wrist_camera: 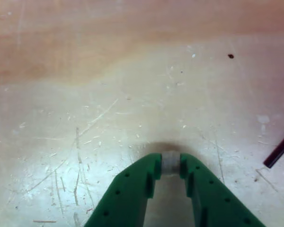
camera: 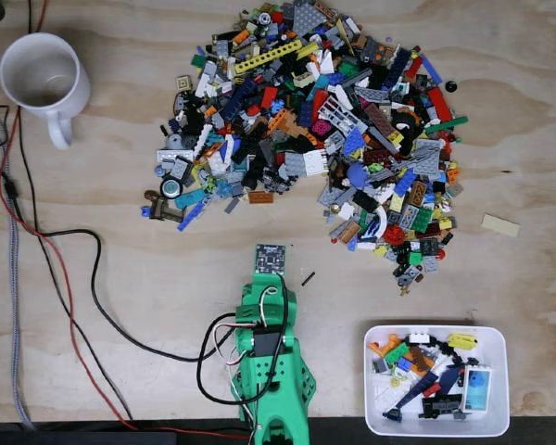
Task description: Find the closest Lego and put it in the bin.
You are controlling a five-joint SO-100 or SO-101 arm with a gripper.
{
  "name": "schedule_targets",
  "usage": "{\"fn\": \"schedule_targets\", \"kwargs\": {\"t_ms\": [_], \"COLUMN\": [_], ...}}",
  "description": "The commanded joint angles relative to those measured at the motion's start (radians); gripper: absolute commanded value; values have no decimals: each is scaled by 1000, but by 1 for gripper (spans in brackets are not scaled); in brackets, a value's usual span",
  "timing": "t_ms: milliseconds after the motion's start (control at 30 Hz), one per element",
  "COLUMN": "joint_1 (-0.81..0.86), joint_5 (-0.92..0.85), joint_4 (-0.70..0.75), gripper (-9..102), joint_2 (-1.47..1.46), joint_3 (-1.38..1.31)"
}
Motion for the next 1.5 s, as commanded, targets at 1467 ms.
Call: {"fn": "schedule_targets", "kwargs": {"t_ms": [1467], "joint_1": [265], "joint_5": [273], "joint_4": [-376], "gripper": [8], "joint_2": [-1293], "joint_3": [-976]}}
